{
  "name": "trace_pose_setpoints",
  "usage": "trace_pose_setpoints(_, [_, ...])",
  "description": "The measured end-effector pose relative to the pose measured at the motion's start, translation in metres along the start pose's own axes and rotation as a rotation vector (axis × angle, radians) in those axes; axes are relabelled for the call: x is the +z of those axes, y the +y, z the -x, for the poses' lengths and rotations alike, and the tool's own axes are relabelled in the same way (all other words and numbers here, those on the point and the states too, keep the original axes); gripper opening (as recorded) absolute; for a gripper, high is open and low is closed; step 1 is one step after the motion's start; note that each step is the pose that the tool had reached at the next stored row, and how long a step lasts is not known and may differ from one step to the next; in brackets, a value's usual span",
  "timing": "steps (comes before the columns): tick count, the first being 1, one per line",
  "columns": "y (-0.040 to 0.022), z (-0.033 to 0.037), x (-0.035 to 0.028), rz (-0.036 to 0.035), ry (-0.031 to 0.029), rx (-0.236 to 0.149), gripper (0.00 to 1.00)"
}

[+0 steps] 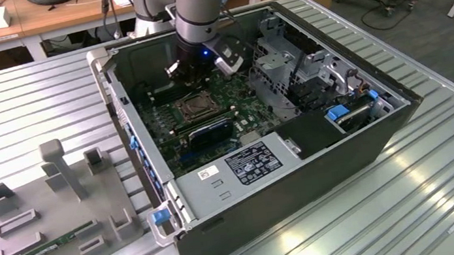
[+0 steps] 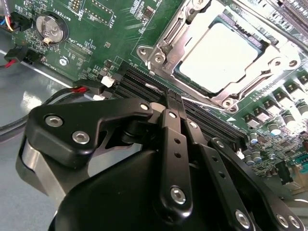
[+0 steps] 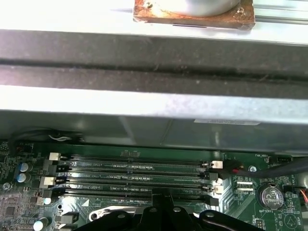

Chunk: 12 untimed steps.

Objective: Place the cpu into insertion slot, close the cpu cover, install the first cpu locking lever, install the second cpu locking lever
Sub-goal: 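Install the first cpu locking lever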

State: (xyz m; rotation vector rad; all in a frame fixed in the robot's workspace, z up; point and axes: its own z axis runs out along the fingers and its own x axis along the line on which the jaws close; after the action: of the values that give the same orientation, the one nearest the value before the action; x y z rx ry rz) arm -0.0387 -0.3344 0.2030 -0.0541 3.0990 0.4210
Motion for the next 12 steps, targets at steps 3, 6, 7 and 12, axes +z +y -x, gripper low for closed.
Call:
trace_pose_setpoints(3, [0.0014, 0.0004, 0.0004, 0.0000, 0.0001, 0.000, 0.11])
trace_pose_setpoints(6, [0.0030, 0.0007, 0.0009, 0.0001, 0.0001, 0.000, 0.11])
trace_pose_setpoints(7, [0.0031, 0.0008, 0.0009, 0.0001, 0.0001, 0.000, 0.11])
trace_pose_setpoints(12, [0.0031, 0.0018, 0.0009, 0.0001, 0.0001, 0.000, 0.11])
